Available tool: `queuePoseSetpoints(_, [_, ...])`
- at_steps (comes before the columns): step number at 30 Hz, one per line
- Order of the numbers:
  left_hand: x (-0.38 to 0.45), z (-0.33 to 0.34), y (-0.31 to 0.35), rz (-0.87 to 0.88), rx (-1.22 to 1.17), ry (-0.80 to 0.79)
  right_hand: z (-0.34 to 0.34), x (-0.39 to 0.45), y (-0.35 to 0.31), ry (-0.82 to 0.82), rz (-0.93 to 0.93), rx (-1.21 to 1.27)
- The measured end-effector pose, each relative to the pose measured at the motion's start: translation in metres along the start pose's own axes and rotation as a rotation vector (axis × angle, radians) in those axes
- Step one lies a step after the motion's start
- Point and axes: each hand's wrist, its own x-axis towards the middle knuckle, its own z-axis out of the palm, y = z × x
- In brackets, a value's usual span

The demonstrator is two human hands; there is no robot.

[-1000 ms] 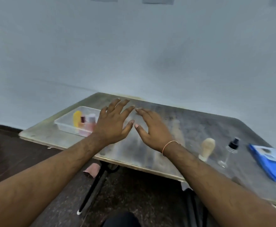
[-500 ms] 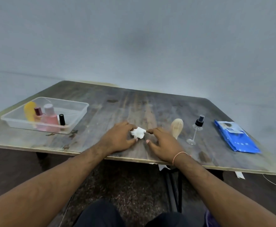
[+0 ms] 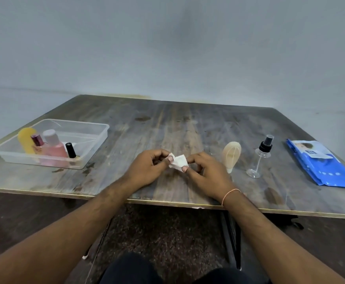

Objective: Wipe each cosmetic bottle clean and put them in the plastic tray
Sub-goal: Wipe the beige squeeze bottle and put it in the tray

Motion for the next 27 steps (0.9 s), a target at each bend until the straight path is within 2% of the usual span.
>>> queuePoseSetpoints(5, [-0.002,0.000,0.005,-0.055,-0.074,0.021,-0.002,-0.004,0.005,0.047,0.143,0.432])
queuePoseSetpoints(9, [-0.002,0.004,0.028,-0.204,-0.281,-0.041,-0.006,-0.003,0.004,0.057,0.168,0.627])
queuePoseSetpoints(14, [-0.001,0.016,0.031,-0.210,-0.322,-0.132,-0.008,-0.003,0.004,0.022,0.127,0.619])
queuePoseSetpoints(20, [0.002,0.015,0.023,-0.203,-0.451,0.052,-0.010,-0.004,0.003,0.029,0.135,0.625])
queuePoseSetpoints(27, [0.000,0.016,0.021,-0.168,-0.361,0.028,-0.017,-0.010,-0.001,-0.029,0.155,0.783])
